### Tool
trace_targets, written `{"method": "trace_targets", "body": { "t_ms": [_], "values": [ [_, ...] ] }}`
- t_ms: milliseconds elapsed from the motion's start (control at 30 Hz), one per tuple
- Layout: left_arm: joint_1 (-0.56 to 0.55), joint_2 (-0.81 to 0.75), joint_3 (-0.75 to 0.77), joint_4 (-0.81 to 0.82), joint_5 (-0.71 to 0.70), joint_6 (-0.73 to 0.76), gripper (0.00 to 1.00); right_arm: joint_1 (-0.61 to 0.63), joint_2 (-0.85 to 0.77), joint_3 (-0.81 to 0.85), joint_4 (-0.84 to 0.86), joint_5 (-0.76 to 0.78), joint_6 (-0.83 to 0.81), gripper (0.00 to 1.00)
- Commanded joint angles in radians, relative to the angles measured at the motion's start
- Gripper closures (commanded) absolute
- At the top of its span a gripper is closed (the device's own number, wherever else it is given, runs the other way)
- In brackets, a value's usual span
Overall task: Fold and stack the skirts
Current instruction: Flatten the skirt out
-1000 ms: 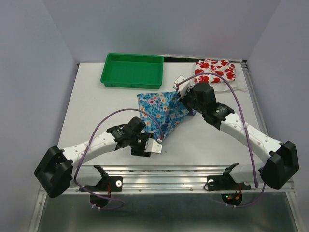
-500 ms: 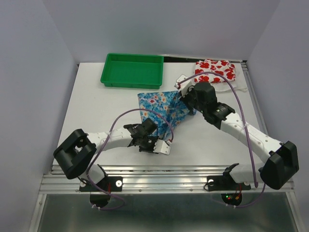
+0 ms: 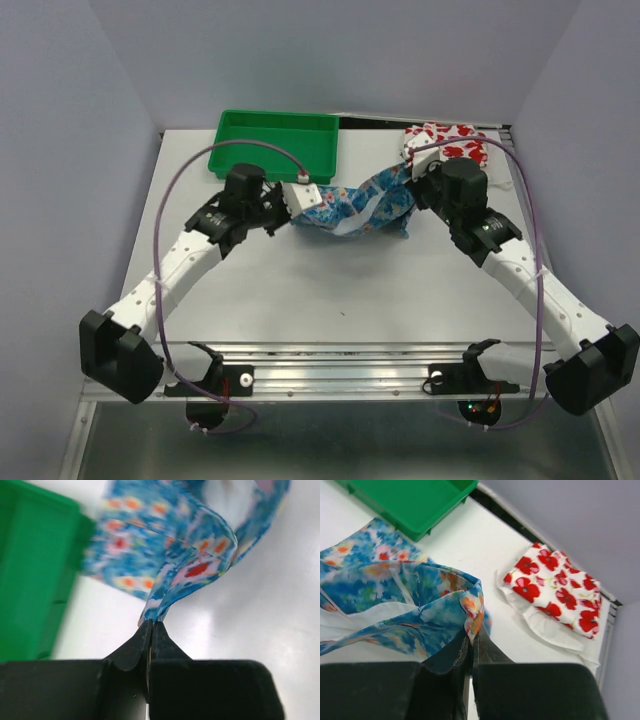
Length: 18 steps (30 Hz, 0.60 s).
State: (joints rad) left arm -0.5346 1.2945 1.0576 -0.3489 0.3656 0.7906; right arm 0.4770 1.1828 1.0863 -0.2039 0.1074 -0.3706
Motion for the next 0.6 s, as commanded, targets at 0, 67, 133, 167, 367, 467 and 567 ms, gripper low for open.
{"method": "trace_targets", "body": {
  "t_ms": [0, 67, 133, 167, 367, 467, 567],
  "values": [
    [0.080, -0.135, 0.140, 0.017, 0.038, -0.138, 1.00, -0.034, -0.064, 0.115, 0.054, 0.052, -0.004, 0.99],
    [0.110, -0.156, 0.185, 0.028, 0.026, -0.160, 1.00, -0.044, -0.075, 0.153, 0.057, 0.066, -0.007, 0.99],
    [0.120, -0.181, 0.206, 0.039, 0.004, -0.188, 1.00, -0.044, -0.094, 0.190, 0.054, 0.074, -0.007, 0.99],
    [0.123, -0.190, 0.214, 0.041, -0.001, -0.195, 1.00, -0.044, -0.103, 0.202, 0.054, 0.081, -0.010, 0.99],
    [0.128, -0.325, 0.232, 0.021, -0.036, -0.228, 1.00, -0.044, -0.202, 0.256, -0.011, 0.074, -0.050, 0.99],
    [0.128, -0.434, 0.202, 0.008, -0.024, -0.220, 1.00, -0.044, -0.265, 0.274, -0.075, 0.035, -0.050, 0.99],
    [0.128, -0.532, 0.194, -0.048, 0.022, -0.215, 1.00, -0.044, -0.305, 0.296, -0.170, -0.033, -0.039, 0.99]
  ]
}}
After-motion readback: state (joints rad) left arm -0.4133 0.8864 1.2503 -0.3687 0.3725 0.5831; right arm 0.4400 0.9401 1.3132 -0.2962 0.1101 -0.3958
